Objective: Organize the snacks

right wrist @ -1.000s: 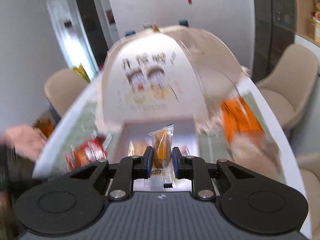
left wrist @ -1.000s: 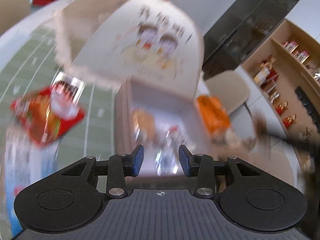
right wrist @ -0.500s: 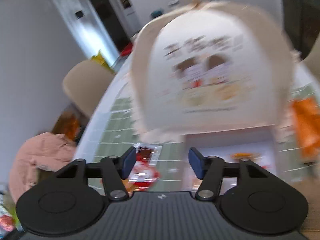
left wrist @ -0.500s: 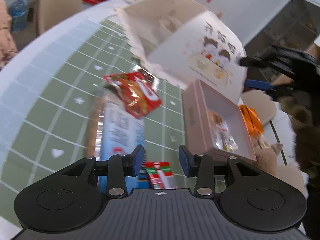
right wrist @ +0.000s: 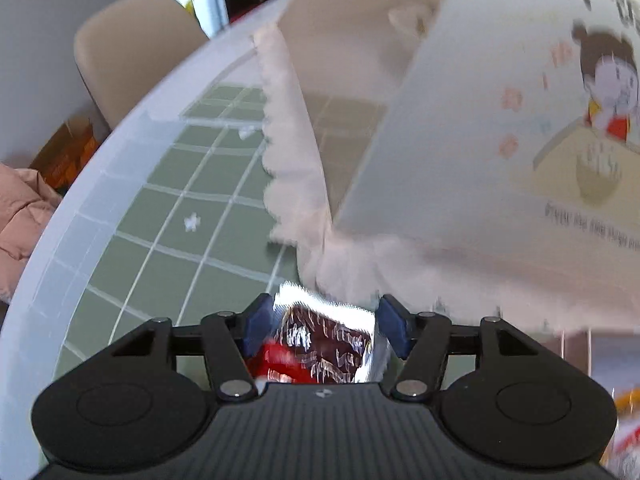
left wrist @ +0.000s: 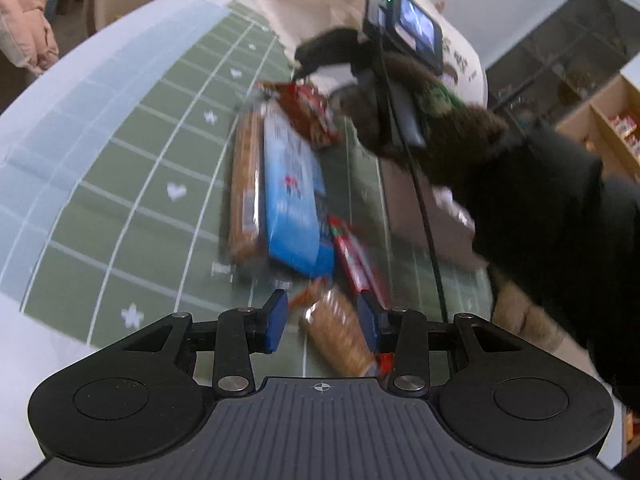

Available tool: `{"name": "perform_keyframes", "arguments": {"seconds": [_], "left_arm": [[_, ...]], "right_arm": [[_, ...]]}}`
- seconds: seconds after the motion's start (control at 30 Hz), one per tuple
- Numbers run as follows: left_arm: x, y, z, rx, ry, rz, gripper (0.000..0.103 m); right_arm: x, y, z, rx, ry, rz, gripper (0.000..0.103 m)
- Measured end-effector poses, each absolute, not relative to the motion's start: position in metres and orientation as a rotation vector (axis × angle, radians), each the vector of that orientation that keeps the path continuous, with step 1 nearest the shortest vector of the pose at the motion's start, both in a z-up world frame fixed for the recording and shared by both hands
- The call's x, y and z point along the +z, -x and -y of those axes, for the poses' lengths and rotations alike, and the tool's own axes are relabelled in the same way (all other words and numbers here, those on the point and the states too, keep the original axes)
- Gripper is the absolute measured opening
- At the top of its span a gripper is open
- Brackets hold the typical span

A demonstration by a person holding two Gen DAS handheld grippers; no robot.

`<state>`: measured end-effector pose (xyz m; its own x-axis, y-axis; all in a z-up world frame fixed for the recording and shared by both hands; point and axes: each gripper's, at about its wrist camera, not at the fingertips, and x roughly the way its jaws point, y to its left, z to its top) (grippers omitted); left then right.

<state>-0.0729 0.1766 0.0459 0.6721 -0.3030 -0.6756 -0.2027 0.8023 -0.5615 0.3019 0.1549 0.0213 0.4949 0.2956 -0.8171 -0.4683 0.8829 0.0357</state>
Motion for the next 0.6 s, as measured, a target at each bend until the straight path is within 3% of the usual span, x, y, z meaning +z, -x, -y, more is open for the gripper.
{"name": "perform_keyframes", "arguments": {"seconds": [0.07, 0.13, 0.6], "left_arm": [[0.041, 0.074, -0.176, -0.060, 0.675, -0.856, 0.043], [0.036, 0.074, -0.177, -0.060, 0.701, -0.862, 0.043], [0.035, 0.055, -0.203, 0.037, 0.687, -0.886, 0.042]], "right_arm": [[0.023, -0.295, -0.158, 0.511, 0.249, -0.945, 0.038], [0.024, -0.285, -0.156, 0.552, 0.268, -0.961, 0.031], [0.019, -0.165, -0.072, 0.709, 0.090, -1.154, 0.027]]}}
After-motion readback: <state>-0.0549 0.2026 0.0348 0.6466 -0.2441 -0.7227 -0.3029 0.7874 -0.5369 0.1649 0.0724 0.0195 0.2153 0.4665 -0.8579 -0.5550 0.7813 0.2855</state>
